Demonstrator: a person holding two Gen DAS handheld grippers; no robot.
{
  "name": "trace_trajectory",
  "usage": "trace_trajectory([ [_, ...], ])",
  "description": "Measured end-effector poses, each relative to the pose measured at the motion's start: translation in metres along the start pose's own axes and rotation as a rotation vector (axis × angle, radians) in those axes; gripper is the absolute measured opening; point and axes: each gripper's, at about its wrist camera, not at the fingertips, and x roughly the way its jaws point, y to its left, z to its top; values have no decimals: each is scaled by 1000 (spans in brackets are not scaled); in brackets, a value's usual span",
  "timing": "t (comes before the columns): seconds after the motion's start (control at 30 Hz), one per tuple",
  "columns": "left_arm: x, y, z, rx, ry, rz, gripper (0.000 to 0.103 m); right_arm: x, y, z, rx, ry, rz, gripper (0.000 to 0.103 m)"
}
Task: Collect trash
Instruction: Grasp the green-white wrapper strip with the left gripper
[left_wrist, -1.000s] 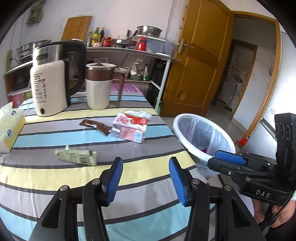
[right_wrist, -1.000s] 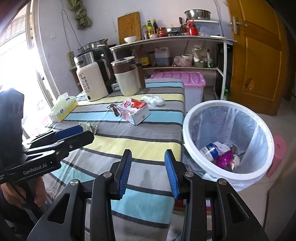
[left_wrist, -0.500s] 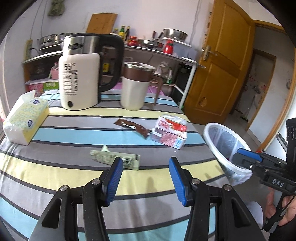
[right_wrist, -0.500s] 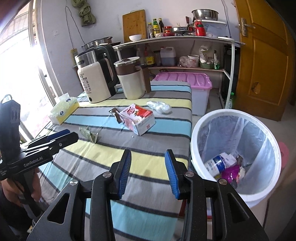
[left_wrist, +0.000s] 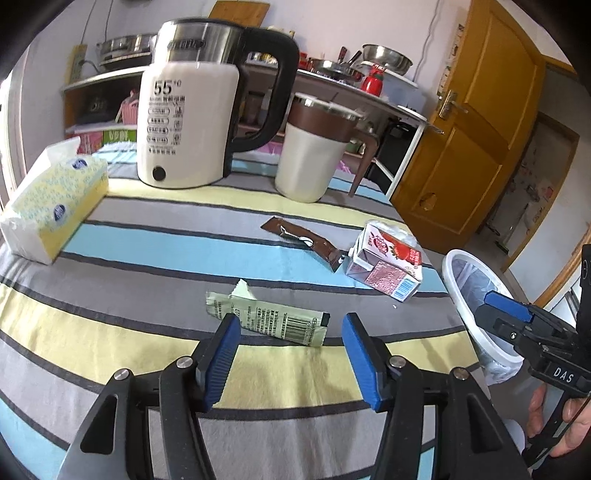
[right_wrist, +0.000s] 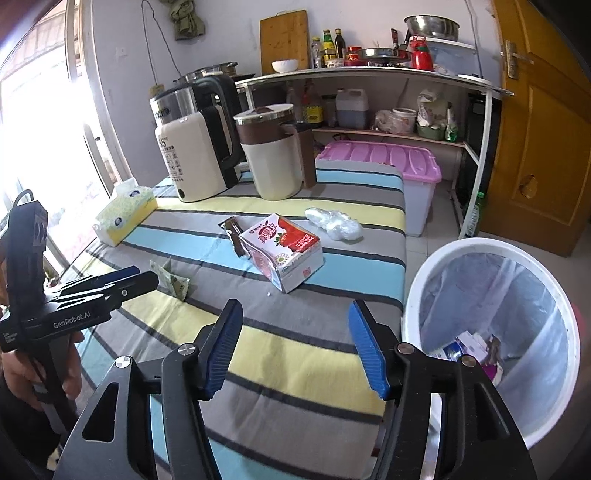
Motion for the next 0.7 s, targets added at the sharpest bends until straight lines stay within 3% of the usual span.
trace_trajectory([
  [0.23, 23, -1, 7, -31, 38, 13, 59, 9, -2, 2, 5, 10, 9, 61],
  [0.4, 34, 2, 11, -37, 55, 66, 59, 13, -2, 3, 4, 14, 13, 61],
  [0.7, 8, 37, 4, -56, 36, 134, 59, 22, 2, 6, -19, 21, 29, 61],
])
